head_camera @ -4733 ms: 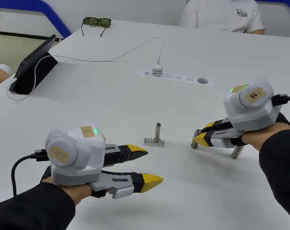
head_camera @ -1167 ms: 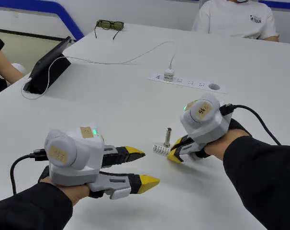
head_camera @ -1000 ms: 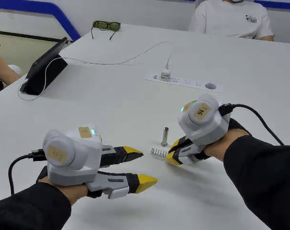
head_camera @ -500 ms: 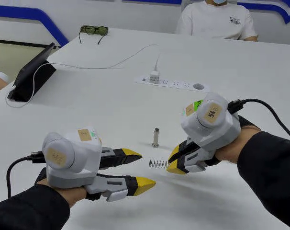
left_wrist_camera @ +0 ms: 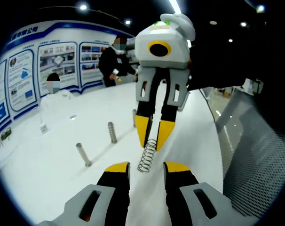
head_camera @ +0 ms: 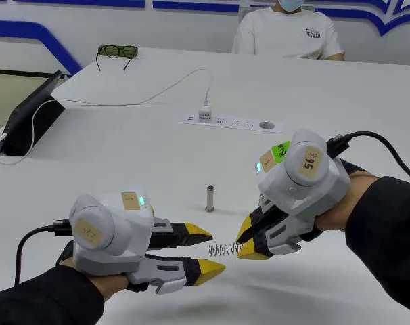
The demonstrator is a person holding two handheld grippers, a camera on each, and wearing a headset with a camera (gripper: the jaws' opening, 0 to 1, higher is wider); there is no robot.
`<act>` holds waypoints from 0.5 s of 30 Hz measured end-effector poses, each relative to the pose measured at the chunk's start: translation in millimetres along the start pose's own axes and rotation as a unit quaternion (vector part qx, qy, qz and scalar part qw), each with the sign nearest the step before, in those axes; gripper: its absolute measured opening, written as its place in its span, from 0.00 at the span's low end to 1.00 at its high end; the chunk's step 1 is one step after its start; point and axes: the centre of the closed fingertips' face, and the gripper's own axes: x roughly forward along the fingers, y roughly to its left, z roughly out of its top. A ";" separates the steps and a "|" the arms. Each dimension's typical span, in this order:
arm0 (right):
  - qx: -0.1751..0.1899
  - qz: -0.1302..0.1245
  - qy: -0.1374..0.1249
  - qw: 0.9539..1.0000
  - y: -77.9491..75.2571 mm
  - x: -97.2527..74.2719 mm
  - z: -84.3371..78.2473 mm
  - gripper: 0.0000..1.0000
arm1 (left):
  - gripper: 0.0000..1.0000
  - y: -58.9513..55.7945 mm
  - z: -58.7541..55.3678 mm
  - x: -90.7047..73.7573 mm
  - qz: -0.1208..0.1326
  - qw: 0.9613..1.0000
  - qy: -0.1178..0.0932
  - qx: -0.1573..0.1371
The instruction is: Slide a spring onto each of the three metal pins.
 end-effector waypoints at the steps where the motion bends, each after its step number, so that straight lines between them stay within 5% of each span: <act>1: -0.003 0.001 0.002 1.000 0.7 -1.0 0.3 0.11 | 0.28 -0.5 -0.1 0.2 -0.002 1.000 0.001 0.002; 15: -0.024 0.011 0.018 0.999 8.3 -7.1 4.2 0.11 | 0.15 -7.7 2.1 4.2 -0.017 1.000 0.009 0.021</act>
